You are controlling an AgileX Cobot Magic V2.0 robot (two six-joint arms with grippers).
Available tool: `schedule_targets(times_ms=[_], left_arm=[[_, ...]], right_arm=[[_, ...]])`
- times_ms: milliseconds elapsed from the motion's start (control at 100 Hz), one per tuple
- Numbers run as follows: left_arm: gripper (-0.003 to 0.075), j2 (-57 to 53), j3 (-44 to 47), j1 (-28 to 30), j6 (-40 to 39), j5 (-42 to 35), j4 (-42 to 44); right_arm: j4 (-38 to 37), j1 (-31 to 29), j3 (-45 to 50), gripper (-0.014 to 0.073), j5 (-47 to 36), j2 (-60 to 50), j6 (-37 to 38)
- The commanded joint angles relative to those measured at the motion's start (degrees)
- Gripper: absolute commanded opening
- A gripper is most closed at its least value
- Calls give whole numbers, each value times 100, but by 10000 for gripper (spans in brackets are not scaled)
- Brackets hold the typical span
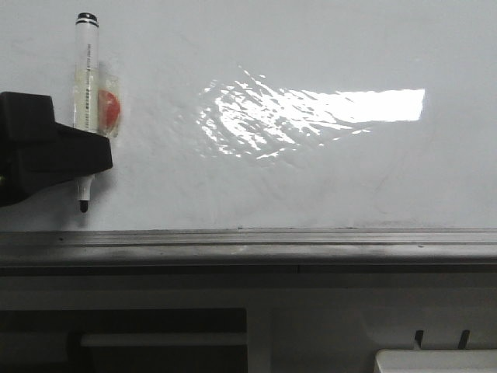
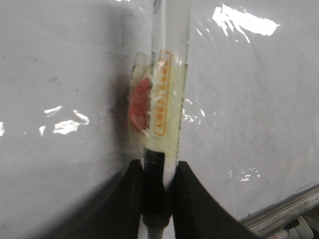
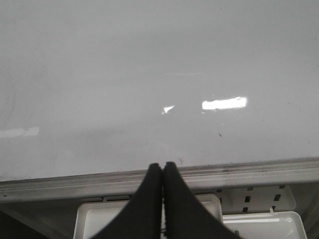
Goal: Write number 9 on whiteboard
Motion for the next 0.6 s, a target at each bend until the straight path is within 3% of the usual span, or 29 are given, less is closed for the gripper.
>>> schedule_targets(times_ms=[0, 110, 190, 310, 410, 510, 590], left_arm=[[-20, -33, -130, -7, -22, -215, -147], [-20, -50, -130, -7, -45, -215, -97], [-20, -197, -130, -7, -44, -215, 223], [-20, -515, -130, -7, -44, -178, 1350], [-20, -797, -159, -7, -44, -5, 2324], [-20, -1014, -250, -7, -44, 350, 3106], [-20, -1139, -357, -7, -44, 700, 3827]], right_arm=[[39, 71, -225, -69, -527, 205, -35], [337, 300, -290, -69, -370, 506, -124], [820, 647, -417, -69, -230, 687, -797], [1600, 1338, -677, -69, -182, 978, -1916], [2021, 1931, -973, -62, -182, 1296, -2207], [2083, 2510, -1282, 50, -193, 1666, -2415], [2083, 2950, -1515, 230, -319, 2014, -2458]])
